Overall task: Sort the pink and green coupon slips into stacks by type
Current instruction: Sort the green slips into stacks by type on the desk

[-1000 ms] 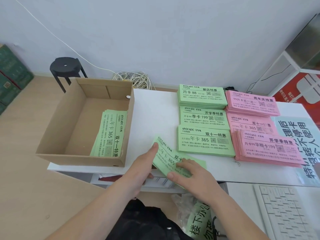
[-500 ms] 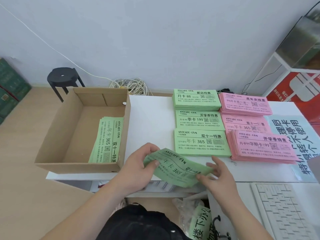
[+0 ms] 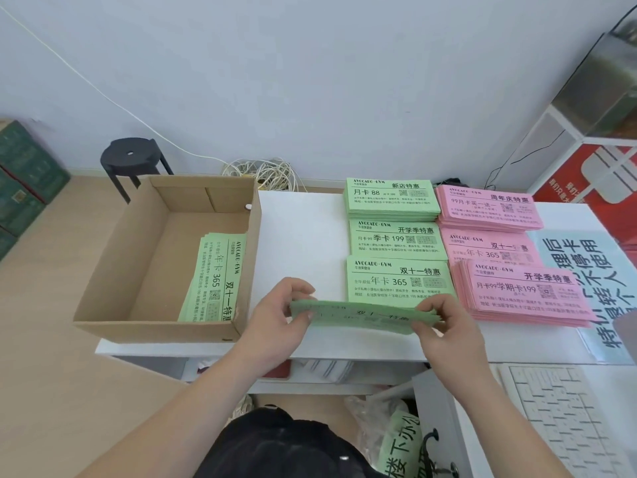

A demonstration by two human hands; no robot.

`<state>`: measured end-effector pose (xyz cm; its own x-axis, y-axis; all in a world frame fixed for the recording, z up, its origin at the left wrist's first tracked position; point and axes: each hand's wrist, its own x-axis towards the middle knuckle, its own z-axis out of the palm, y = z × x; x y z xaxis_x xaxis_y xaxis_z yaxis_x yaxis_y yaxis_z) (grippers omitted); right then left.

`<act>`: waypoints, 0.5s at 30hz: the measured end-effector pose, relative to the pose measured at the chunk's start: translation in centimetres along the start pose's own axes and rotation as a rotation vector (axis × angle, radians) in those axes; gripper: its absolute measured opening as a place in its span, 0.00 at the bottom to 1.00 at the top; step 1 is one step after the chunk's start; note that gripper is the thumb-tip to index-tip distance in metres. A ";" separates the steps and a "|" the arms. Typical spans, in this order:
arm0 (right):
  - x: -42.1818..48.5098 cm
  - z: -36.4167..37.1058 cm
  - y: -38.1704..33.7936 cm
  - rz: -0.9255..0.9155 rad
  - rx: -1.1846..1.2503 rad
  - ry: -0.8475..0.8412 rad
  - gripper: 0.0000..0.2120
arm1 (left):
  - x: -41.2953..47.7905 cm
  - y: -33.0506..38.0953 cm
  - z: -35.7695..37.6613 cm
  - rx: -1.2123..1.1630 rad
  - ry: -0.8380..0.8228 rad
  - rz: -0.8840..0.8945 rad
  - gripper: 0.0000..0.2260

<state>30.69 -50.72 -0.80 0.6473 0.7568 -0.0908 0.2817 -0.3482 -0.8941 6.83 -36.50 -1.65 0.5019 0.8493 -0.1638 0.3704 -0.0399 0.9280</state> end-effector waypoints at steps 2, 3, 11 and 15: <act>-0.3 0.7 0.9 -0.006 -0.024 -0.014 0.23 | -0.1 -0.9 0.7 0.069 -0.008 0.026 0.23; -0.6 0.9 1.3 -0.024 -0.036 -0.016 0.25 | -0.1 -1.1 1.0 0.103 -0.011 0.055 0.25; -1.6 1.7 2.3 -0.116 -0.061 0.049 0.28 | 0.0 -1.7 1.4 0.340 0.040 0.380 0.23; -1.8 2.6 1.7 -0.044 -0.003 0.056 0.26 | -0.1 -1.1 2.7 0.285 0.098 0.394 0.20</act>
<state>28.18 -51.22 -3.34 0.6726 0.7395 -0.0270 0.3130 -0.3174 -0.8952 8.53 -37.99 -3.54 0.5762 0.7855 0.2258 0.3727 -0.4985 0.7827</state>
